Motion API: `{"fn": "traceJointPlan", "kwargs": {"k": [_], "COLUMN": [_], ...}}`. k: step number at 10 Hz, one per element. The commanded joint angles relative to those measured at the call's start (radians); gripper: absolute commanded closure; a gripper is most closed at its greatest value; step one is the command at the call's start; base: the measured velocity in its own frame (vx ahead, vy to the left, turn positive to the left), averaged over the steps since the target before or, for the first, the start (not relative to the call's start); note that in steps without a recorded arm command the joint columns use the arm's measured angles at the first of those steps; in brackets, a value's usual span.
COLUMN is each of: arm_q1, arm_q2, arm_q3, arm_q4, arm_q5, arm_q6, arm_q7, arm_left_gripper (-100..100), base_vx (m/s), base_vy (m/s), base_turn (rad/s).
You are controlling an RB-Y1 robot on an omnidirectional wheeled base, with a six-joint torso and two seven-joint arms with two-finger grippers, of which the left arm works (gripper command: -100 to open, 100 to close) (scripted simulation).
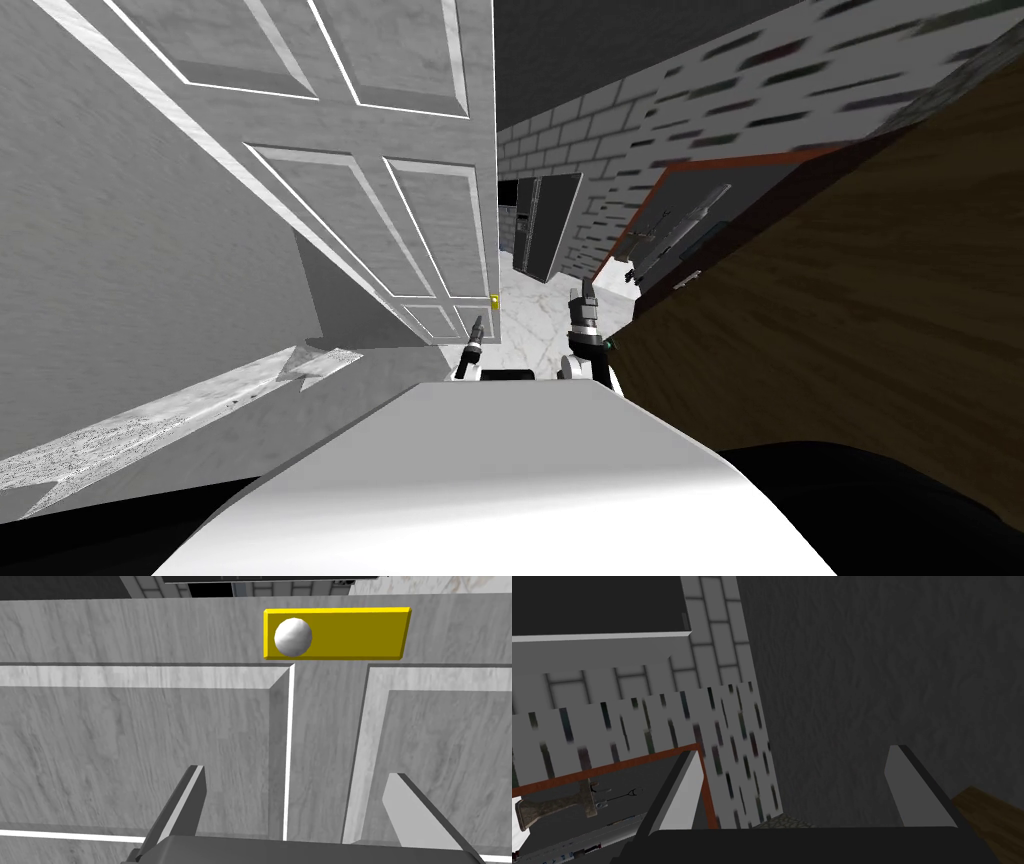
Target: Push the door open
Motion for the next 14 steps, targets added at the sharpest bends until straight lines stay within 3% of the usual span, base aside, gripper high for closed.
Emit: {"fn": "traceJointPlan", "kwargs": {"k": [1,3,8,11,14], "arm_q1": [-0.001,0.001,-0.006,-0.012,-0.017], "arm_q2": [-0.025,0.006,0.045,0.038,0.002], "arm_q3": [-0.002,0.000,0.008,0.016,0.022], "arm_q4": [-0.001,-0.005,0.005,0.014,0.022], "arm_q5": [0.000,0.001,0.003,0.006,0.007], "arm_q6": [0.003,0.004,-0.003,-0.010,-0.015], "arm_q7": [-0.002,0.003,0.003,0.004,0.004], "arm_left_gripper": [-100,-100,-100,-100,-100], "base_vx": [-0.136,0.003,0.178,0.217,0.178], "base_vy": [-0.162,-0.015,0.038,-0.055,-0.082], "base_turn": [0.019,0.000,-0.021,-0.023,-0.018]}}
